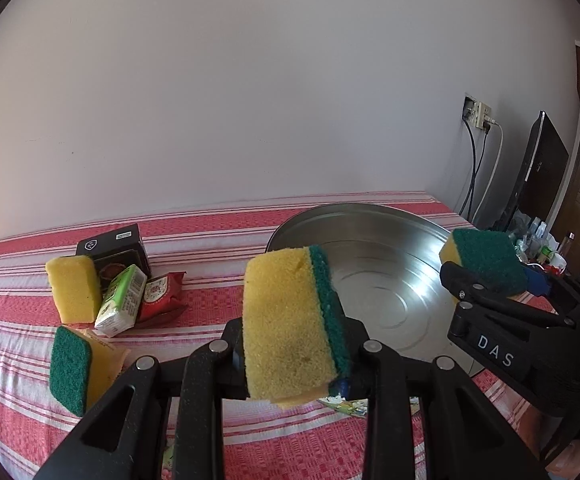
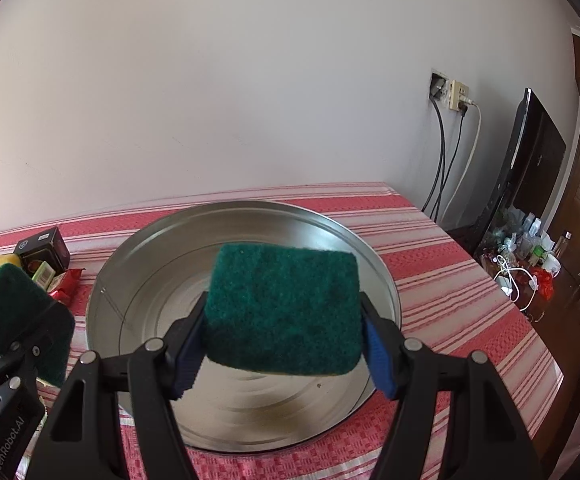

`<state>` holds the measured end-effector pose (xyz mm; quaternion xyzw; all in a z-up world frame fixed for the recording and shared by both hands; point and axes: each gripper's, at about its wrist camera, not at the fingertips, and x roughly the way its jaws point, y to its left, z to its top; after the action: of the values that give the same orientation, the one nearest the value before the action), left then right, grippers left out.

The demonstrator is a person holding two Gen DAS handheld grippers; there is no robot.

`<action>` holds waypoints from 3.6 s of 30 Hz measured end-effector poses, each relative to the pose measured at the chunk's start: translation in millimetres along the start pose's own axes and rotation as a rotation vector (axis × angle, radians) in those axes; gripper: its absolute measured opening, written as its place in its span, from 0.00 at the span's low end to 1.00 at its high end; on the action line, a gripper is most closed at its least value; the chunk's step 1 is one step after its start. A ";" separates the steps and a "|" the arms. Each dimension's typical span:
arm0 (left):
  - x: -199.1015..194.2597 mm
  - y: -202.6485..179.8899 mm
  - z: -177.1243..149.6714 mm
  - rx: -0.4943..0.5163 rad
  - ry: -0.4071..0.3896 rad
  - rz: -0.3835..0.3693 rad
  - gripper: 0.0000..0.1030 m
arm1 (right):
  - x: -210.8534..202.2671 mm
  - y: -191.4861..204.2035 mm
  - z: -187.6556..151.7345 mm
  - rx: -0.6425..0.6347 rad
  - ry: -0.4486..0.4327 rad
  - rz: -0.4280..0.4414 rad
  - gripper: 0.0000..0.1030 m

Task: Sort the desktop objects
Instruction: 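Carry both held sponges over the silver tin with both tools, then open both tools to drop the sponges into the silver tin, then withdraw both tools from the tin toward the remaining items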

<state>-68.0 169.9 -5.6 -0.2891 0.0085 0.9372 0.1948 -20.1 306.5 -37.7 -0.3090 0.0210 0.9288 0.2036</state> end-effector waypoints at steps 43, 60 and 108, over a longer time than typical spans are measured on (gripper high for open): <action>59.4 -37.3 16.4 0.010 0.043 -0.036 0.30 | 56.4 -33.3 6.4 0.054 0.086 0.004 0.66; 68.6 -35.5 5.8 -0.001 0.060 -0.030 0.67 | 56.1 -43.9 -3.5 0.078 0.072 -0.043 0.74; 25.8 -16.2 -4.4 0.019 -0.098 0.067 0.77 | 9.9 -28.6 -6.0 0.077 -0.051 -0.047 0.88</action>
<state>-79.1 193.6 -21.8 -0.2404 0.0174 0.9561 0.1664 -12.7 335.3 -45.7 -0.2776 0.0442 0.9298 0.2375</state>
